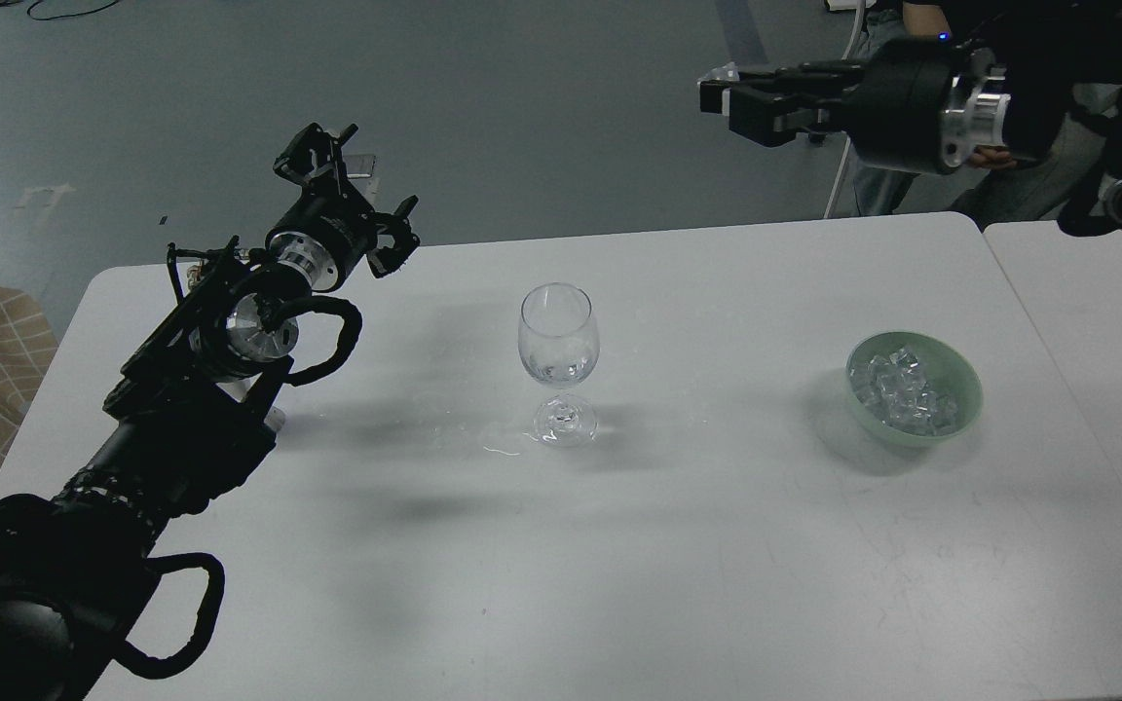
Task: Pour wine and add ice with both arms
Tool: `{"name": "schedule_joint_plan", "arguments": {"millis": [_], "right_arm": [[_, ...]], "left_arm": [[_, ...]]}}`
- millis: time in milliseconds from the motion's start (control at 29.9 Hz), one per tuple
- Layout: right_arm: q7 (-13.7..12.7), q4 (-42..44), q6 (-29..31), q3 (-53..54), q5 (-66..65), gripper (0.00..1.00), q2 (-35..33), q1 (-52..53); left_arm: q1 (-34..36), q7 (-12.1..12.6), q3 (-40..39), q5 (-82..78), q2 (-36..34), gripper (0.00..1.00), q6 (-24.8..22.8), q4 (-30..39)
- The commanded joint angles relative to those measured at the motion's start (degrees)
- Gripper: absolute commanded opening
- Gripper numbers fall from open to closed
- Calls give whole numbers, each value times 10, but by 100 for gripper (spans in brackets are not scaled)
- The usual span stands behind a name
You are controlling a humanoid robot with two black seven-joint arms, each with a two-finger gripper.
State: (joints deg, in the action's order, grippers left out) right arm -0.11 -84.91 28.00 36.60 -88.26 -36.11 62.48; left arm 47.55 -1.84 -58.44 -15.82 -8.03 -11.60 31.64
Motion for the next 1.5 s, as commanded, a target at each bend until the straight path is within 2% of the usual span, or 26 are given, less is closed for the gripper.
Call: {"name": "schedule_joint_plan", "arguments": {"millis": [0,167,568,1102,1470], "right_arm": [[-8,4,0,-37,-6,0,38,3],[-11,10,0,-83,-17,0,75,13],[-13,60,0,-119,-41,0,163,12],[-18,66,0,-137,-45,0,178,3],[-24,67,0,-137,-45,6,184,-2]], "left_arm": [[1,0,0,0,-1,98,-1,0],[1,0,0,0,2,98,0,0],[1,0,0,1,2,98,0,0],[1,0,0,1,0,98,0,0],[2,0,0,1,-1,98,0,0]]}}
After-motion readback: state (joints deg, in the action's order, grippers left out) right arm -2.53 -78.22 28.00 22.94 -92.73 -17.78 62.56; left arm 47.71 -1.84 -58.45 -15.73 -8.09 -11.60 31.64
